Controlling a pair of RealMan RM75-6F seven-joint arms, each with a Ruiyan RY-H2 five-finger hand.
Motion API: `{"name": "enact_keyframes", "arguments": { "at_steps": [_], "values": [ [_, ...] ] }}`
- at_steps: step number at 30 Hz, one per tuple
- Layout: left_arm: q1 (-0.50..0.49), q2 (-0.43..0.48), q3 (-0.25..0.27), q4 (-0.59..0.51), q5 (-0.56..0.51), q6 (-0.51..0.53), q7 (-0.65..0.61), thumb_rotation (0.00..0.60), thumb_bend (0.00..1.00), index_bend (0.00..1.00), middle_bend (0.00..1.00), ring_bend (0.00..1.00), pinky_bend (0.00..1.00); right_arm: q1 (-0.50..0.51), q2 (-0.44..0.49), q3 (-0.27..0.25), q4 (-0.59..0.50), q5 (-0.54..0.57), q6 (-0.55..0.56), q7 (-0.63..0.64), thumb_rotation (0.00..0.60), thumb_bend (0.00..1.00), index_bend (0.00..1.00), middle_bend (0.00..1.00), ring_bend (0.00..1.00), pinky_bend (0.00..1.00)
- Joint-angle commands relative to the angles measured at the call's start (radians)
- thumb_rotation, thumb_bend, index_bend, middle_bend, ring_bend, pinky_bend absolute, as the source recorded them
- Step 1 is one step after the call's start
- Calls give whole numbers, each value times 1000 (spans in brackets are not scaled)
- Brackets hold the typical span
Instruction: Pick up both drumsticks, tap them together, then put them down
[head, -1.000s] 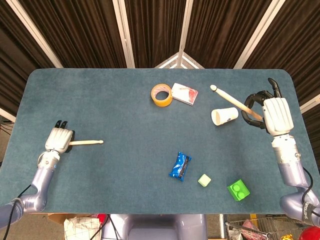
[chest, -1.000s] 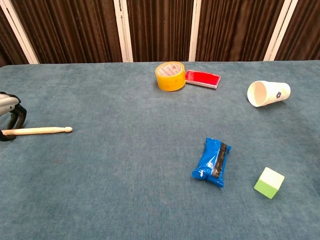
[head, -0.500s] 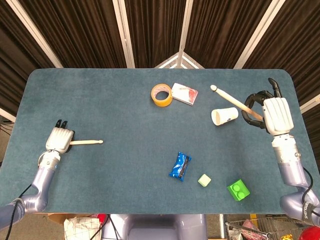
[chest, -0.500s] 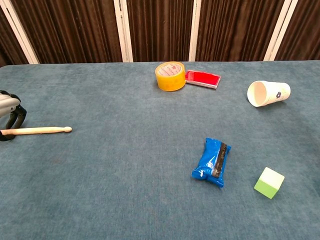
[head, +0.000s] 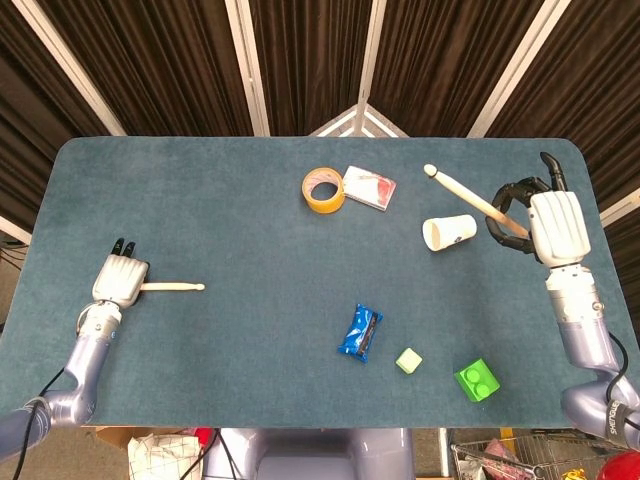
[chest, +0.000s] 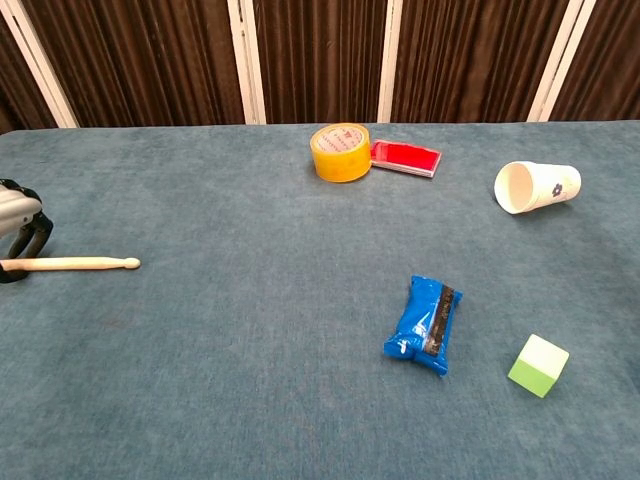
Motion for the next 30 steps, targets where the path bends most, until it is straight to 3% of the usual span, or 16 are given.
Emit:
{"name": "enact_keyframes", "arguments": {
  "at_steps": [1,24,30],
  "values": [
    [0,-6,4,10,5,3,8,600,380,571,546,120,92,-7,-2,-6,-4,-4,8,-2,600,461,706,638,415,3],
    [11,-43,0,72,49,34,-4,600,390,578,588,162,103,-4,3,2,10,1,2,3,600,461,707,638,415,4],
    [17,-48,0,97,87,60,-59,600,390,579,592,176,114,-3,5,4,13,5,-1,4,600,462,707,638,415,4]
  ]
}}
